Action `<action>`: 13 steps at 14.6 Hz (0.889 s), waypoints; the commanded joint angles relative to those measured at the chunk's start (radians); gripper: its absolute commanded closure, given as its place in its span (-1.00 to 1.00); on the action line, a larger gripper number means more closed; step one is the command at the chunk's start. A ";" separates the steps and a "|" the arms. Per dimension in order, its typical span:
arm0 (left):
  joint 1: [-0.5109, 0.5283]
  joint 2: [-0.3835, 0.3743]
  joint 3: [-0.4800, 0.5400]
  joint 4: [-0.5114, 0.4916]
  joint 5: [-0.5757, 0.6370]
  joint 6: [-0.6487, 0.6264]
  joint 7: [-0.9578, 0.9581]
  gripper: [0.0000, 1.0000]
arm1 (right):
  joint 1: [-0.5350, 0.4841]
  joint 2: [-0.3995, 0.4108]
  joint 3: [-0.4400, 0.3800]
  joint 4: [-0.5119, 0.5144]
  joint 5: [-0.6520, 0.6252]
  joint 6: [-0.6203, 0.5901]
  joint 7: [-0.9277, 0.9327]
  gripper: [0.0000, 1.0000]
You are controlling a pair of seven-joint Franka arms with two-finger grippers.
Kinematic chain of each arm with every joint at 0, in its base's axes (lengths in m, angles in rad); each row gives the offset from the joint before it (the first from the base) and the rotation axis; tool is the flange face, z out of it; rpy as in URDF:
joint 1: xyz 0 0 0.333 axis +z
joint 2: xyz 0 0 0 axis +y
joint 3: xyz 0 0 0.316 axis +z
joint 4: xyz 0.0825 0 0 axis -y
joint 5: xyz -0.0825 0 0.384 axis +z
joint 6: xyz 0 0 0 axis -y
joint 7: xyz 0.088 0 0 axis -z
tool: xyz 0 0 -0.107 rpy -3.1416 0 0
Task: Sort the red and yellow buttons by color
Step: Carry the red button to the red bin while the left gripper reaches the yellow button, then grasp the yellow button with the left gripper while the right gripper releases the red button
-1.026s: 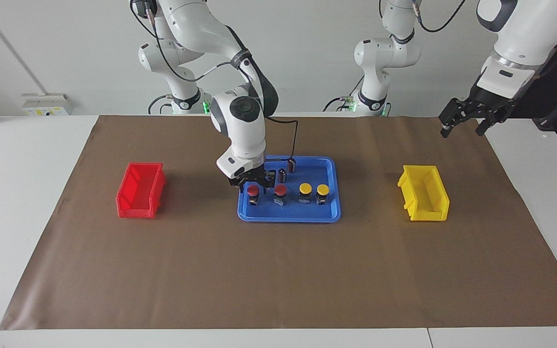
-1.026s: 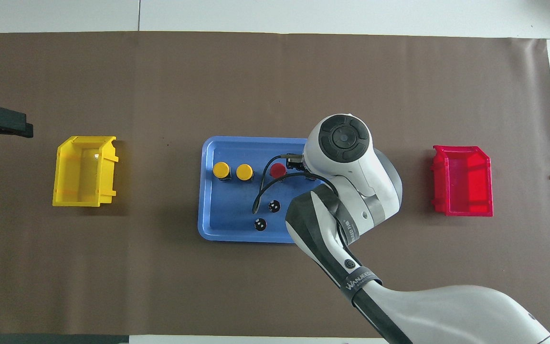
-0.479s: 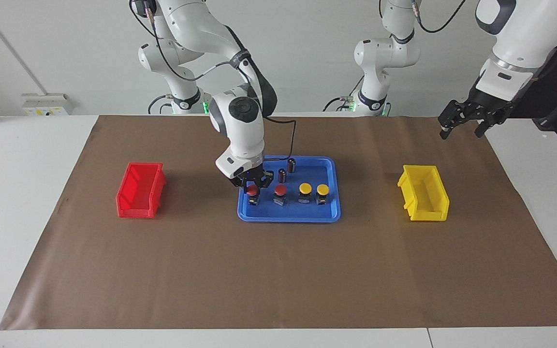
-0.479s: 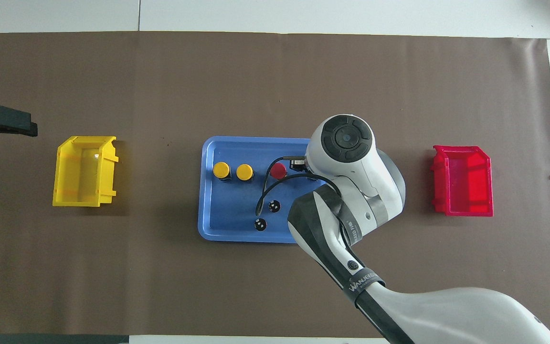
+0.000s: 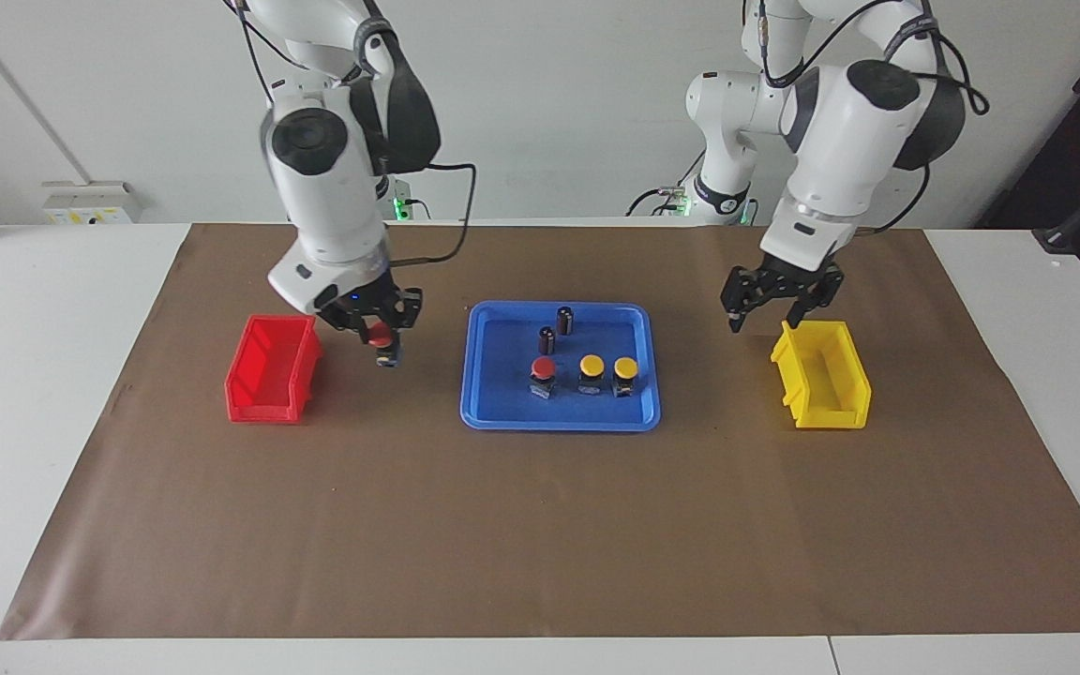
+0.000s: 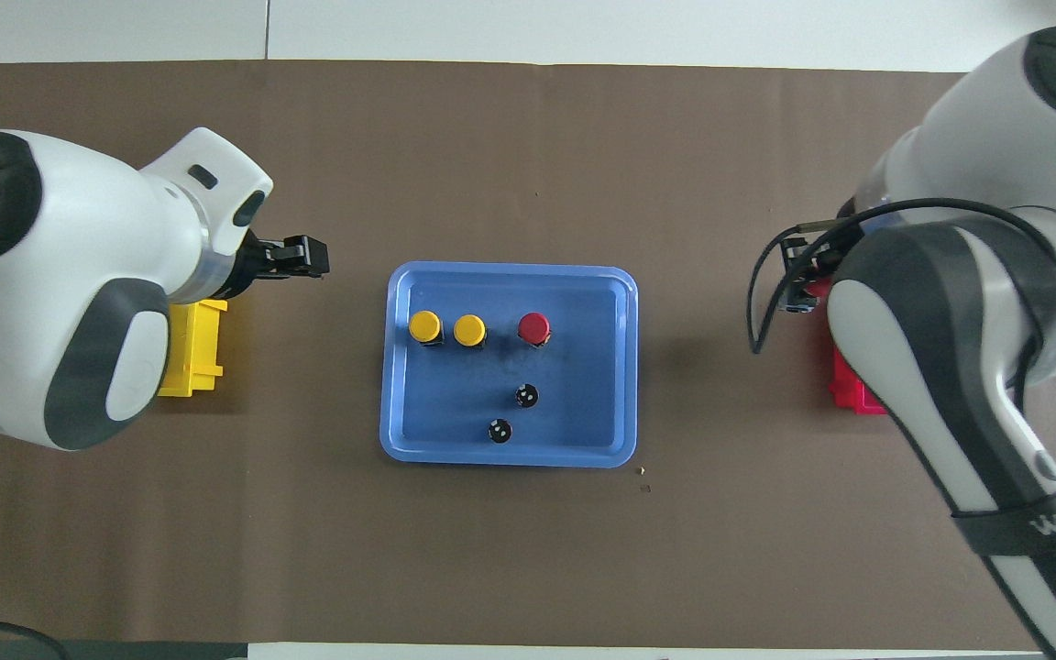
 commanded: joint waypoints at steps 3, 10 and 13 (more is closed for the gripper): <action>-0.148 0.065 0.015 -0.095 0.008 0.139 -0.085 -0.53 | -0.187 -0.099 0.015 -0.257 0.013 0.158 -0.244 0.65; -0.197 0.131 0.015 -0.101 0.008 0.206 -0.096 -0.45 | -0.249 -0.174 0.013 -0.480 0.013 0.368 -0.406 0.65; -0.196 0.131 0.015 -0.112 0.008 0.221 -0.096 -0.43 | -0.261 -0.211 0.013 -0.600 0.013 0.491 -0.408 0.65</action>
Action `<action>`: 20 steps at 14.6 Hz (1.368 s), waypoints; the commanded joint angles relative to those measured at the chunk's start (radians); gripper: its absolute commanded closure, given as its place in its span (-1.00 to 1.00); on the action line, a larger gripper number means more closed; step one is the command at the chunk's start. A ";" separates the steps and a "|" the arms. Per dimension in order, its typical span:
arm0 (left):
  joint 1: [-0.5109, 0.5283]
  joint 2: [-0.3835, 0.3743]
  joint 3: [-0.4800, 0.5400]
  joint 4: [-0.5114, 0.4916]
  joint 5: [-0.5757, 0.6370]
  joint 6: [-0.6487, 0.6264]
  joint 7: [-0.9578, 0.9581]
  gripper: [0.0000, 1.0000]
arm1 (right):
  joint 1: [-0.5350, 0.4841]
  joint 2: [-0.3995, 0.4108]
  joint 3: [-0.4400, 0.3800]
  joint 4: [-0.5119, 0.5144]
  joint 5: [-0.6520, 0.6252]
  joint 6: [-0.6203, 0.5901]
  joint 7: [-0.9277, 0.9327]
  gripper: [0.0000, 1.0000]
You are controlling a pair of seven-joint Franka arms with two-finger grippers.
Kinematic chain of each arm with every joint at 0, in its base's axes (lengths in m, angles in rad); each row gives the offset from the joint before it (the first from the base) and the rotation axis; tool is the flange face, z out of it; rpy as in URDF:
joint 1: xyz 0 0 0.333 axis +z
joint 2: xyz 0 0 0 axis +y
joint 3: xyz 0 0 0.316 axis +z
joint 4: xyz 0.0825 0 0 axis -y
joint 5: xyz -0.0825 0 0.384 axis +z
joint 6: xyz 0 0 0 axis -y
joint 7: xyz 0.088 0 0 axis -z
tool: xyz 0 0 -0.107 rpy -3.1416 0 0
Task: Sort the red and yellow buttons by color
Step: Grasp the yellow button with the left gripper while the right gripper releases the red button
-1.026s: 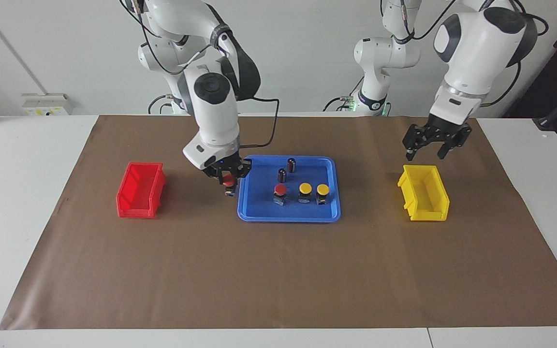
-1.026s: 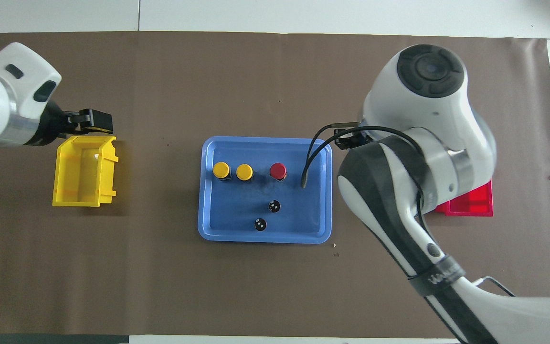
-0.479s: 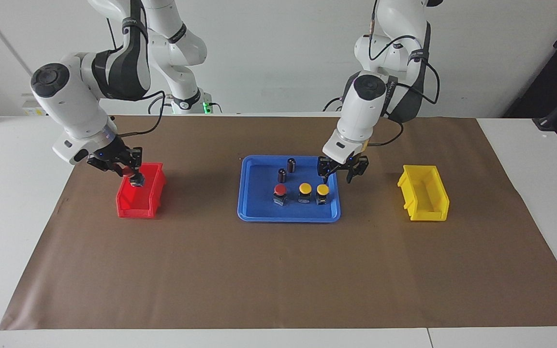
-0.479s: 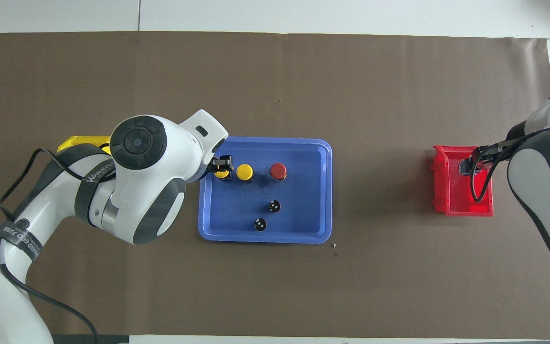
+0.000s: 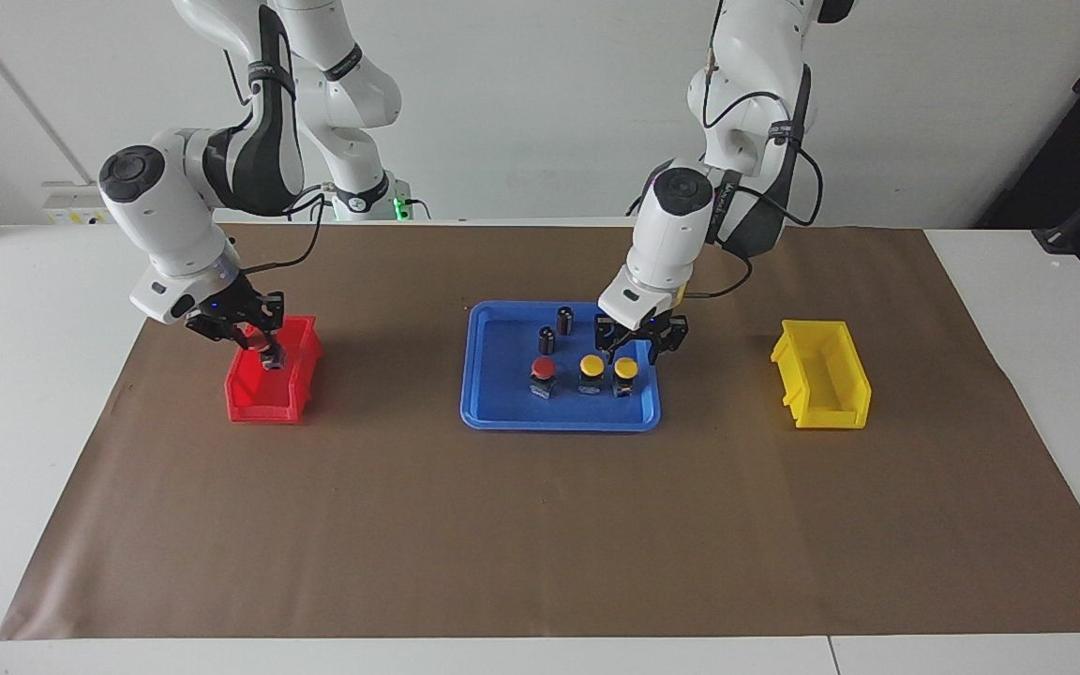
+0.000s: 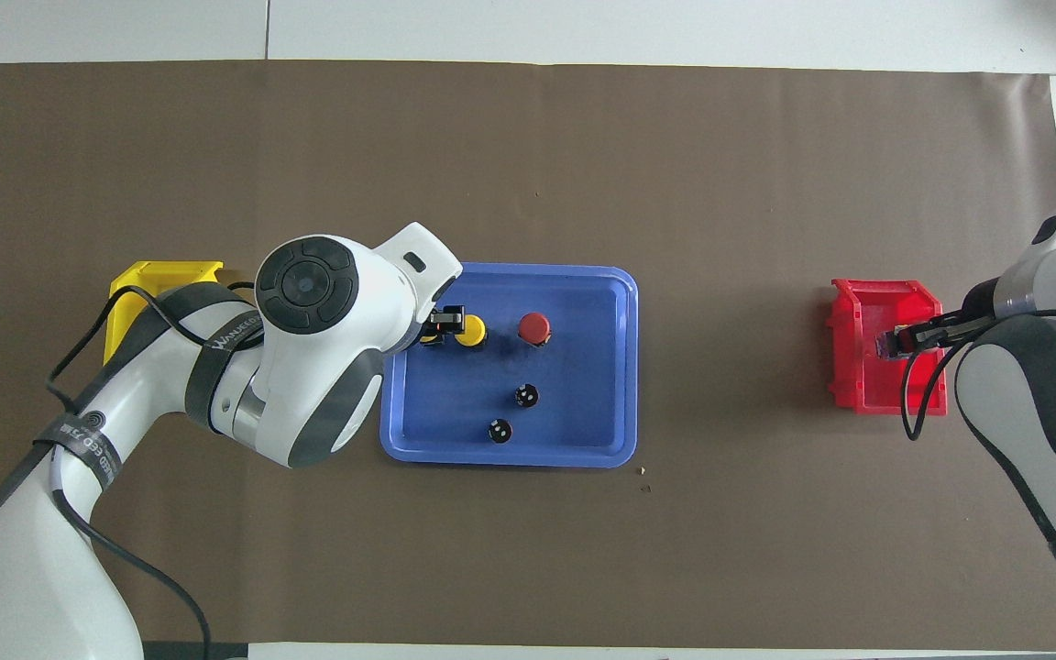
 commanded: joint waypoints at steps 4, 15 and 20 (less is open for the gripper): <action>-0.015 0.027 0.016 -0.035 0.008 0.075 -0.015 -0.43 | -0.012 -0.065 0.013 -0.144 0.011 0.097 0.011 0.65; 0.025 0.004 0.031 0.196 0.009 -0.248 -0.043 0.97 | -0.001 -0.024 0.022 -0.010 0.004 -0.018 0.014 -0.47; 0.284 -0.118 0.033 0.217 0.009 -0.449 0.343 0.97 | 0.254 0.103 0.046 0.332 0.048 -0.170 0.373 -0.60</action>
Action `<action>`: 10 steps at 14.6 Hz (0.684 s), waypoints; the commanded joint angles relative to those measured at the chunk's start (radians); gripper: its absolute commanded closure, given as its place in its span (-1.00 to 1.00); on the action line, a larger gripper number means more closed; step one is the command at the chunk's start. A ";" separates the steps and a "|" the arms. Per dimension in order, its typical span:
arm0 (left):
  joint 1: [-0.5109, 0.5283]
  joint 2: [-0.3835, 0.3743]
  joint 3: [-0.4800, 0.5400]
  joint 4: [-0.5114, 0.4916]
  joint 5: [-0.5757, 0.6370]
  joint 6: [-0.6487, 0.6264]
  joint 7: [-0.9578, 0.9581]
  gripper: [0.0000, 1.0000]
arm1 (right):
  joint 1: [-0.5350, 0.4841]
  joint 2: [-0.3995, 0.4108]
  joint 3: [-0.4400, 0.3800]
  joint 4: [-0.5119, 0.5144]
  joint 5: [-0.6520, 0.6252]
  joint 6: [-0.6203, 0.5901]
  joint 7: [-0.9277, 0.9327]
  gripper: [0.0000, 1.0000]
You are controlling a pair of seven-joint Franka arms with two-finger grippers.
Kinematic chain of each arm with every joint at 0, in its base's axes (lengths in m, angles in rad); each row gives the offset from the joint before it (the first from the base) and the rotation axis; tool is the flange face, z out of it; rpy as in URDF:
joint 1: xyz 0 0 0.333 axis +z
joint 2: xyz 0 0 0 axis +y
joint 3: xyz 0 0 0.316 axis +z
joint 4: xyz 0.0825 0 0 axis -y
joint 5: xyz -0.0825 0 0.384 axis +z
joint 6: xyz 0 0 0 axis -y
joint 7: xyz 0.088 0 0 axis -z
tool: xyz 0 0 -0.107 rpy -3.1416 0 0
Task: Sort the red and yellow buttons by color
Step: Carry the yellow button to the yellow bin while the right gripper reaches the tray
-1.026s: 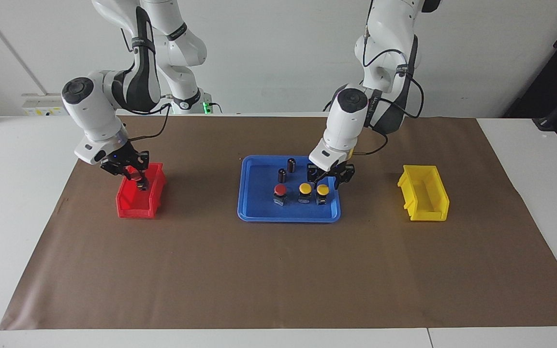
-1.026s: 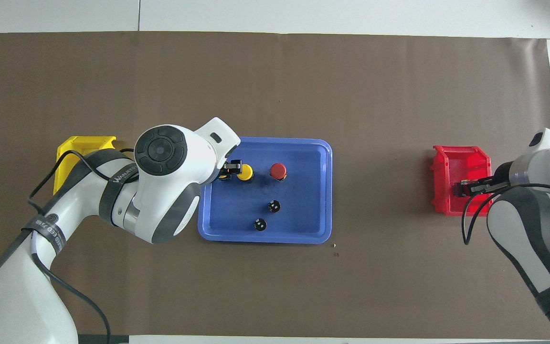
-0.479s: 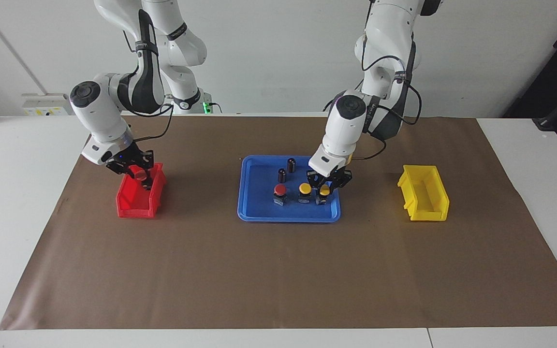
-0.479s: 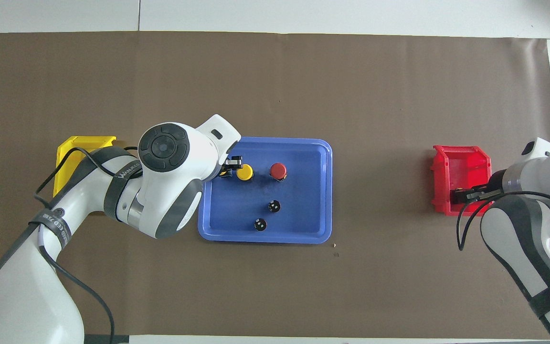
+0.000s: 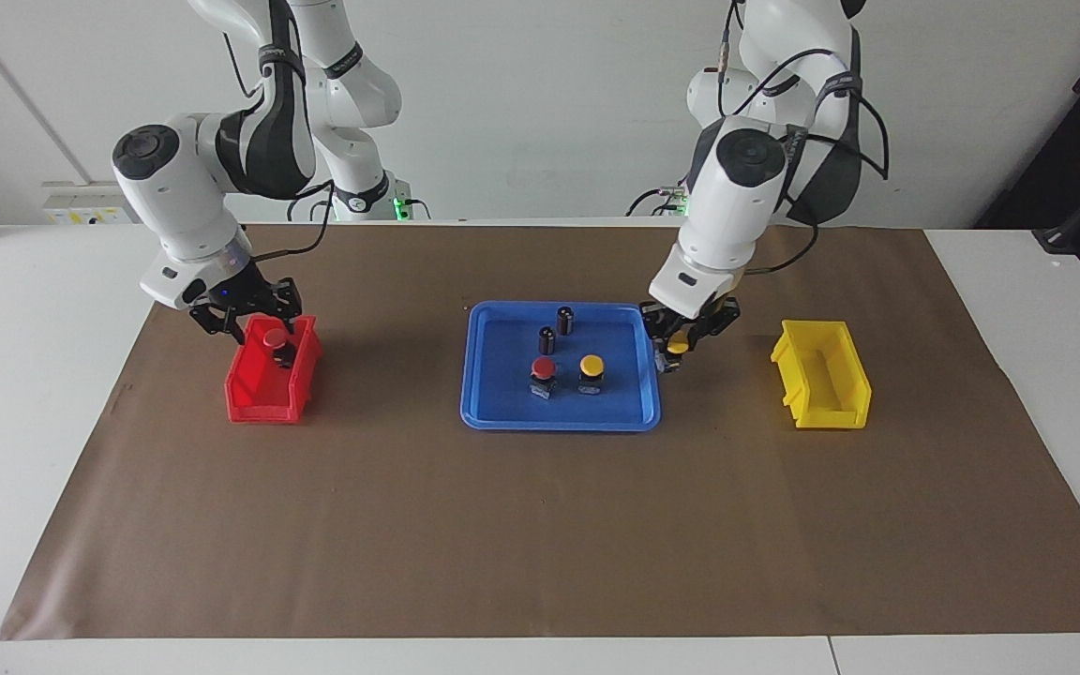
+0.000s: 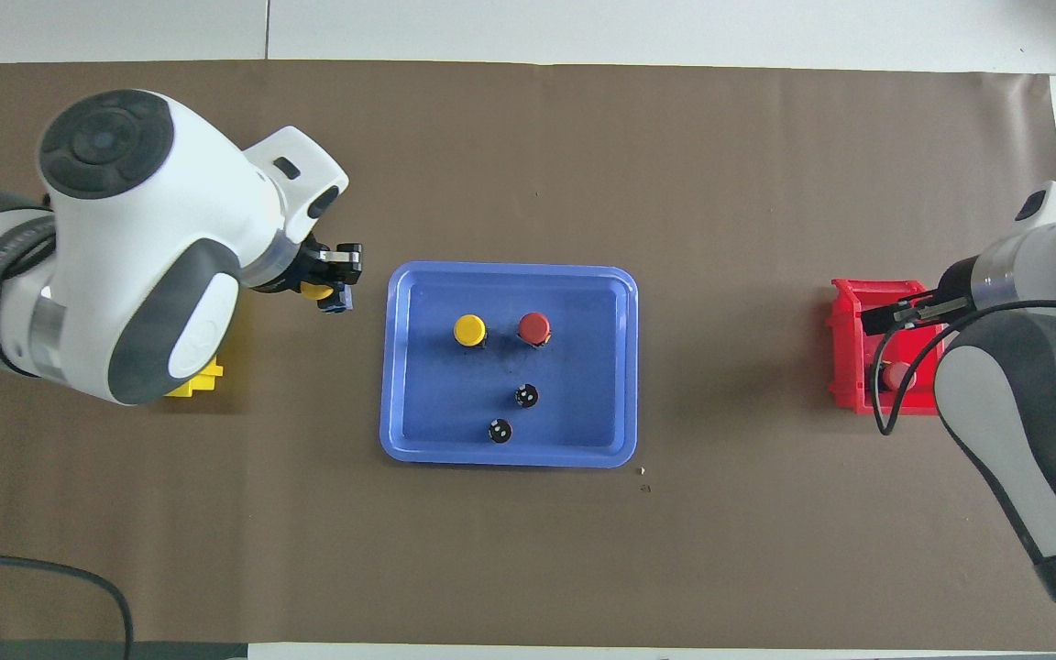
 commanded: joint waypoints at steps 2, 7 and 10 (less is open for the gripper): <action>0.202 -0.071 -0.001 -0.067 0.006 -0.048 0.303 0.97 | 0.280 0.183 0.018 0.318 0.010 -0.100 0.440 -0.61; 0.328 -0.171 -0.001 -0.327 0.006 0.161 0.483 0.97 | 0.532 0.409 0.019 0.491 -0.075 -0.020 0.823 -0.61; 0.361 -0.176 0.001 -0.421 0.006 0.260 0.538 0.97 | 0.555 0.415 0.019 0.393 -0.081 0.078 0.849 -0.61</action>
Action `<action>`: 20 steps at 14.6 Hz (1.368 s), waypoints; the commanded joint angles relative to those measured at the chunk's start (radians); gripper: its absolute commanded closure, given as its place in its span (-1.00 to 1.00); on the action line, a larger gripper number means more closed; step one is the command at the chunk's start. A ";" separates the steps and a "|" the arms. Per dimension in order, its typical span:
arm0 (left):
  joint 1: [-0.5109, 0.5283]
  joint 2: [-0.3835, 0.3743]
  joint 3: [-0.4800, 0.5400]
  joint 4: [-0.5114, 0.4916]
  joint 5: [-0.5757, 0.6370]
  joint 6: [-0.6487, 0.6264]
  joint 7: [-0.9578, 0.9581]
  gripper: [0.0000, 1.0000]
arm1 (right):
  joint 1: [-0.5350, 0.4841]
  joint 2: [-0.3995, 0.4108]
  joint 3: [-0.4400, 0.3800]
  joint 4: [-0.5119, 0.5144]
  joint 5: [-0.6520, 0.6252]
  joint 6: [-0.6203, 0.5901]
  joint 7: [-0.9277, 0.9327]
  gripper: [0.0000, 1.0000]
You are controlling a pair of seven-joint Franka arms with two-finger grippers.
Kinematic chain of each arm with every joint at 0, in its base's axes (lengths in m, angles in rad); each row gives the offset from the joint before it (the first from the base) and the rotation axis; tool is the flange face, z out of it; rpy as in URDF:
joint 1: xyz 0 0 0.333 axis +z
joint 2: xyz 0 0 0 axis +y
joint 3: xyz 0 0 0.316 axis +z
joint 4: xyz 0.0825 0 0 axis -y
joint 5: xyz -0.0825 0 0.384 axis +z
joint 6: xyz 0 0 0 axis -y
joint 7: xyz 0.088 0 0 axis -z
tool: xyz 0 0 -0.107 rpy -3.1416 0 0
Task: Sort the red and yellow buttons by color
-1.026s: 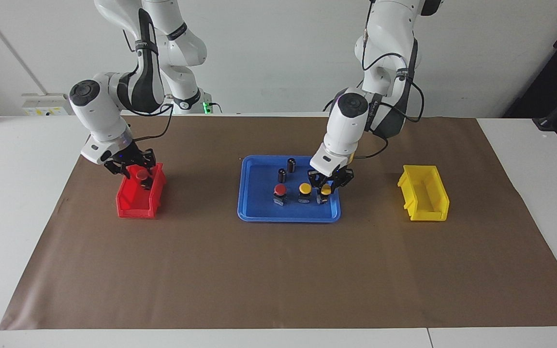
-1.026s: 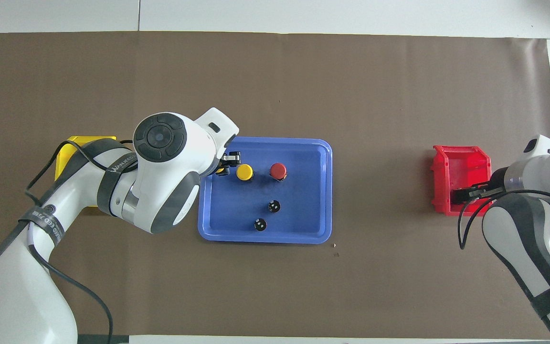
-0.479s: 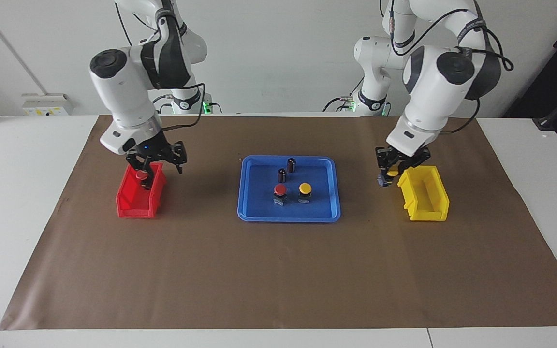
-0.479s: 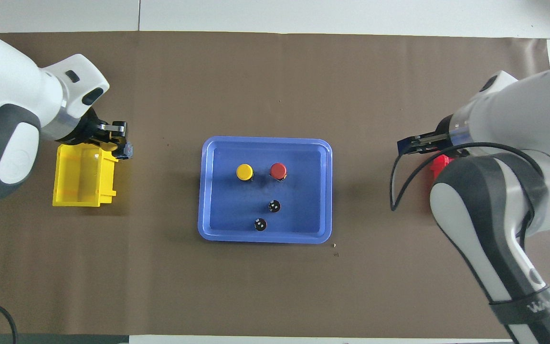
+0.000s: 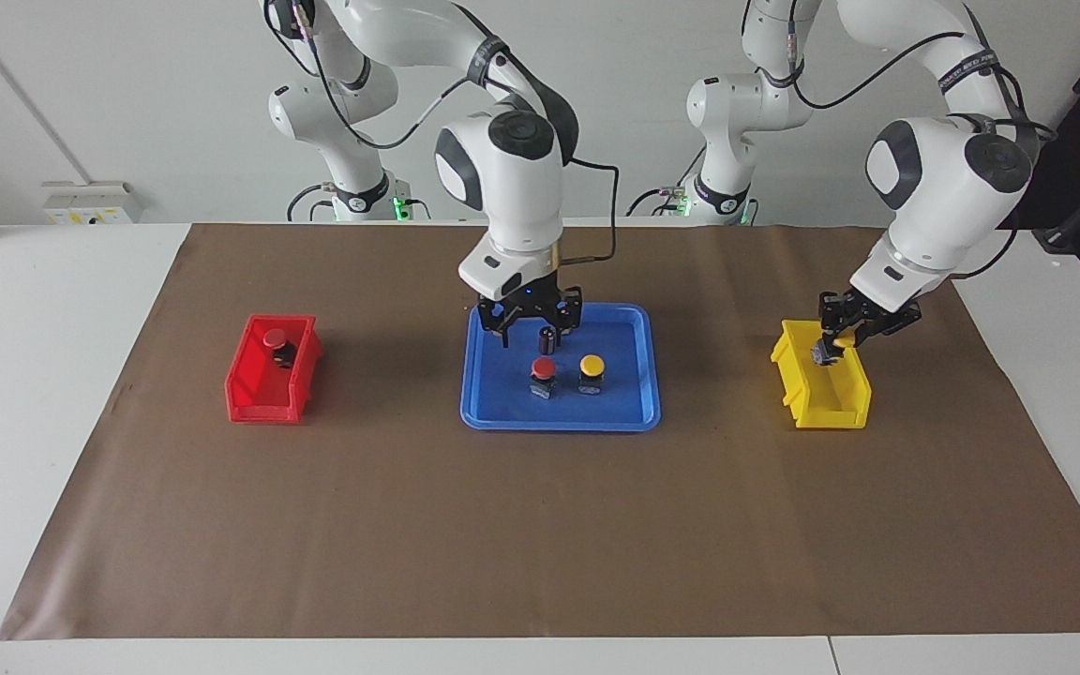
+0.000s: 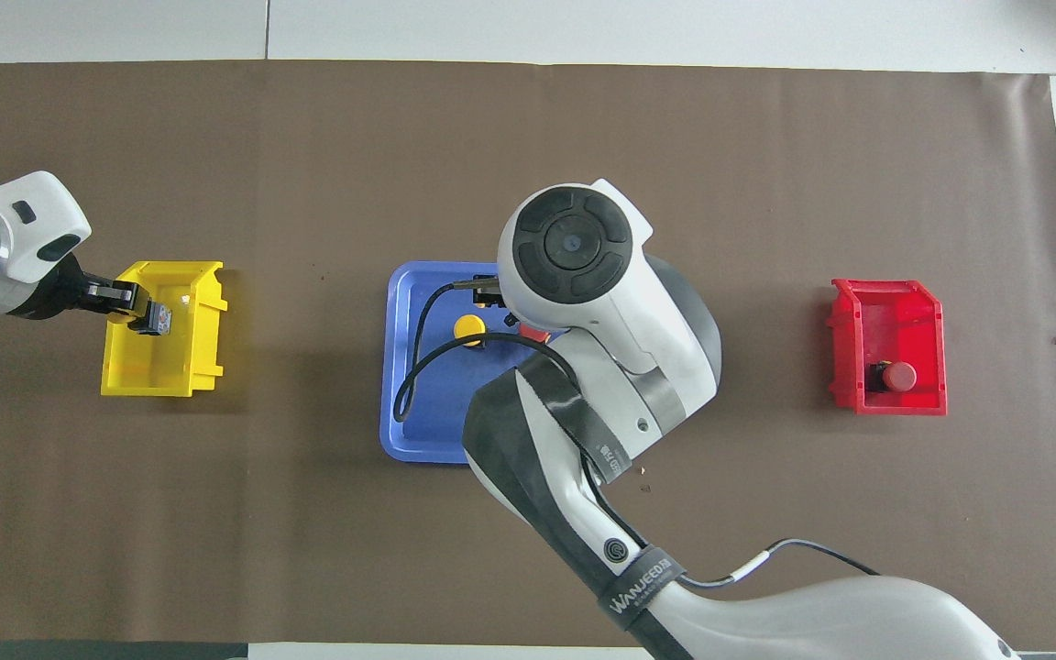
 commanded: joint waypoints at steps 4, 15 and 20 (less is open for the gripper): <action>0.022 -0.049 -0.010 -0.213 0.006 0.196 0.033 0.96 | 0.014 -0.004 -0.007 -0.097 -0.019 0.089 0.018 -0.55; 0.033 -0.034 -0.011 0.030 0.006 -0.062 0.027 -0.80 | 0.011 -0.007 -0.007 -0.176 -0.019 0.164 0.011 0.44; 0.019 -0.026 -0.021 0.442 0.009 -0.423 0.021 -1.00 | -0.091 -0.030 -0.008 0.039 -0.015 -0.099 -0.119 0.67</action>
